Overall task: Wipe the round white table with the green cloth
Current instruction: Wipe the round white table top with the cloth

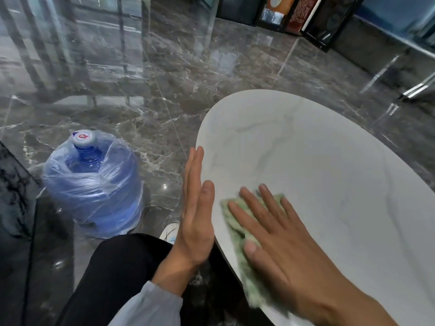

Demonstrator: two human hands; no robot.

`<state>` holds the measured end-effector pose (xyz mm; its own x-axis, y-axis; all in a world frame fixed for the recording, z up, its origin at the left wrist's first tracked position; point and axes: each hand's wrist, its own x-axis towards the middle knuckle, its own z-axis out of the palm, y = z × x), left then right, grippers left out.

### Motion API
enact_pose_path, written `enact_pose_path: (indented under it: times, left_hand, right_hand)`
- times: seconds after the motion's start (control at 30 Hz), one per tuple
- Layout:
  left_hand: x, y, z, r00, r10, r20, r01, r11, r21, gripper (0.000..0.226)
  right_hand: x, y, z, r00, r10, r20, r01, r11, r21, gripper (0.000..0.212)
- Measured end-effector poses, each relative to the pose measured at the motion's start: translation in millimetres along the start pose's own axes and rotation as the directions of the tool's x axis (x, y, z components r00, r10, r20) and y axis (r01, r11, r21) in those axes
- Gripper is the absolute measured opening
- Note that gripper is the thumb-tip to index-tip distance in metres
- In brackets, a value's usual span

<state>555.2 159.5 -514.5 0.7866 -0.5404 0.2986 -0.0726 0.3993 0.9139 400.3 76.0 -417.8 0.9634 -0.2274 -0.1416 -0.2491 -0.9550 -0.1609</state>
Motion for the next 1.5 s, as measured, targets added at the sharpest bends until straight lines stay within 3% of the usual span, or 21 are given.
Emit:
enact_pose_path:
  times: [0.2, 0.37, 0.6, 0.73, 0.9, 1.07, 1.23, 1.37, 1.5]
  left_hand:
    - [2.9, 7.4, 4.0, 0.997, -0.027, -0.076, 0.018, 0.993, -0.118, 0.052]
    - [10.6, 13.6, 4.2, 0.988, -0.084, -0.126, 0.062, 0.984, -0.168, 0.051]
    - [14.1, 10.7, -3.2, 0.982, -0.092, -0.166, 0.052, 0.972, -0.23, 0.065]
    - [11.8, 11.1, -5.7, 0.989, -0.089, -0.118, 0.052, 0.958, -0.283, 0.066]
    - [5.3, 11.0, 1.4, 0.998, -0.029, -0.058, 0.016, 0.977, -0.213, 0.054]
    - [8.5, 10.3, 2.6, 0.999, -0.001, -0.053, -0.006, 0.989, -0.145, 0.05]
    - [8.4, 13.1, 1.1, 0.998, 0.048, -0.038, -0.044, 0.996, 0.081, 0.053]
    - [6.5, 20.5, -4.0, 0.979, 0.198, 0.047, -0.202, 0.92, 0.335, 0.051]
    - [5.3, 20.8, -7.2, 0.905, 0.394, 0.16, -0.419, 0.764, 0.49, 0.036]
  right_hand:
    - [142.4, 17.2, -15.0, 0.989, 0.133, -0.07, -0.132, 0.991, 0.02, 0.057]
    - [199.3, 17.7, -19.5, 0.989, 0.129, -0.072, -0.131, 0.991, -0.019, 0.056]
    - [75.6, -11.7, -3.2, 0.999, 0.005, -0.034, -0.007, 0.998, -0.061, 0.06]
    - [-6.7, -17.3, 9.2, 0.998, -0.027, -0.064, 0.019, 0.991, -0.132, 0.058]
    - [-11.9, -17.9, 6.8, 0.997, 0.006, -0.071, -0.01, 0.998, -0.06, 0.057]
    - [70.6, 8.0, -0.2, 0.984, 0.146, -0.1, -0.146, 0.989, 0.003, 0.06]
    - [153.6, 43.5, -17.5, 0.96, 0.266, -0.087, -0.264, 0.964, 0.032, 0.058]
    - [131.8, 39.2, -15.7, 0.966, 0.241, -0.091, -0.239, 0.971, 0.029, 0.059]
    - [32.3, 23.8, -1.4, 0.979, 0.189, -0.078, -0.189, 0.982, 0.007, 0.059]
